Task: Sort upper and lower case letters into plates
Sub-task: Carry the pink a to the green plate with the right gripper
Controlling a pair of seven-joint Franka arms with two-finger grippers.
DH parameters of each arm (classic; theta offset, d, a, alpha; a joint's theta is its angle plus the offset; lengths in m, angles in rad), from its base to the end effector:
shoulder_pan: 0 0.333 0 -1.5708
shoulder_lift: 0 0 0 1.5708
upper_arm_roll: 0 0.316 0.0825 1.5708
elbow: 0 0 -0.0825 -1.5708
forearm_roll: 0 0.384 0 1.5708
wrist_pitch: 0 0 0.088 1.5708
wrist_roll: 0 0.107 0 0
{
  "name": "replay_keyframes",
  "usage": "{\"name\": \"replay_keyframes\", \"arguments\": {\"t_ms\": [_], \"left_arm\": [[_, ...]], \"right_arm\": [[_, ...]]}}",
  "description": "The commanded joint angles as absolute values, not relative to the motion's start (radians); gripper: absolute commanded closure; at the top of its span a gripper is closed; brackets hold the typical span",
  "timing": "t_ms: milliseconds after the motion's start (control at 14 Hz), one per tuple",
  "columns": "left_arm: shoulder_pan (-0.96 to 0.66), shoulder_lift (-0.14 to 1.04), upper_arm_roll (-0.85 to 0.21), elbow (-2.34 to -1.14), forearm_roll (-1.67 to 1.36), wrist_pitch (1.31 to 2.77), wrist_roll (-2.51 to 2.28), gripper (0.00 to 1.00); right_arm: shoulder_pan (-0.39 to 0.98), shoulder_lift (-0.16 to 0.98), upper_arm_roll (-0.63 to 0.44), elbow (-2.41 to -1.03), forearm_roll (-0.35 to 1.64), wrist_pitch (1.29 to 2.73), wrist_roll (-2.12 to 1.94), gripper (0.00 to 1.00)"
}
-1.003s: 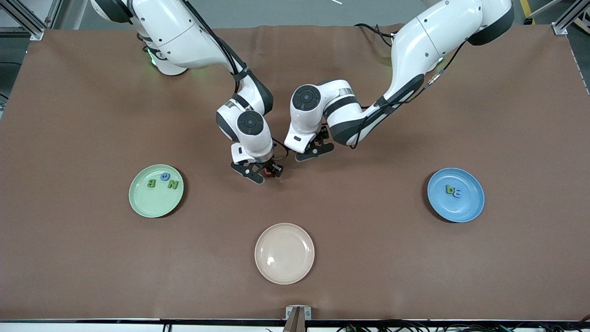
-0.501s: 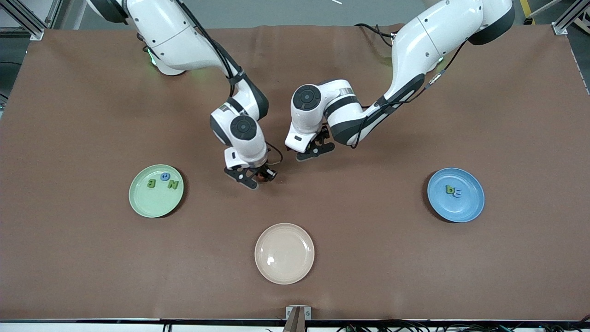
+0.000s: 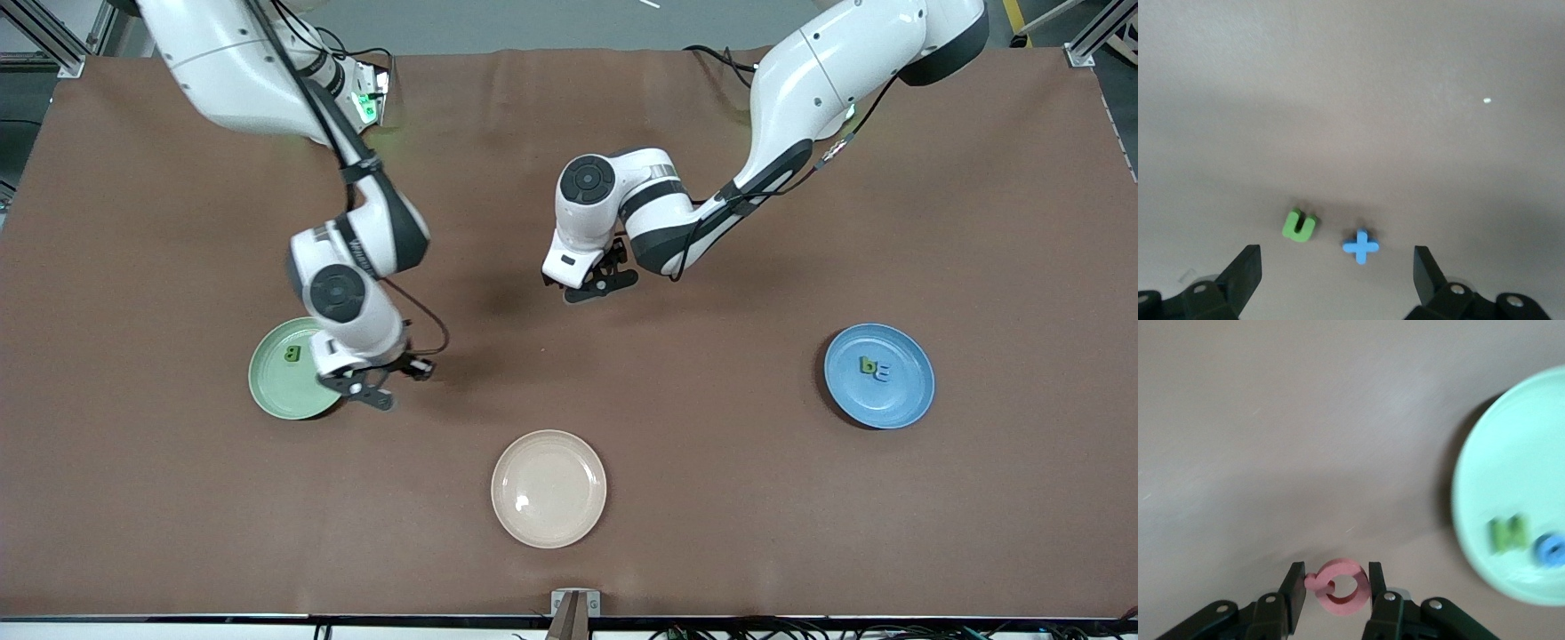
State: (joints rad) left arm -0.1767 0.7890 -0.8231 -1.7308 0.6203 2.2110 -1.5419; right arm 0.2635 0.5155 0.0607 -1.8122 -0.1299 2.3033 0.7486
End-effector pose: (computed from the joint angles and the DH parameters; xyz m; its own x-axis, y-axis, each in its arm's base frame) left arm 0.4202 -0.5110 0.2349 0.9527 0.2971 -0.0635 0.2983 -0.9544 0.0112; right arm 0.6168 0.2015 0.2550 0.9414 -0.3363 0.0255 -0.3372 -0.9392 0.0644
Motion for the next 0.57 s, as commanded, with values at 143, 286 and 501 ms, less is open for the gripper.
{"name": "replay_keyframes", "arguments": {"t_ms": [143,286,501], "left_arm": [[-0.219,0.788,-0.816,-1.738,0.618,2.243,-1.6,0.0],[-0.227,0.79,-0.815,-1.743,0.618,2.243,-1.626,0.0],[-0.229,0.818,-0.811,-1.744,0.636,2.246,-1.626,0.0]], "right_arm": [[0.14,0.495,0.086,-1.891,-0.149,2.321,0.62,1.0],[0.112,0.495,0.086,-1.893,-0.147,2.319,0.582,1.0],[0.057,0.5,0.089,-1.904,-0.141,2.322,0.496,1.0]]}}
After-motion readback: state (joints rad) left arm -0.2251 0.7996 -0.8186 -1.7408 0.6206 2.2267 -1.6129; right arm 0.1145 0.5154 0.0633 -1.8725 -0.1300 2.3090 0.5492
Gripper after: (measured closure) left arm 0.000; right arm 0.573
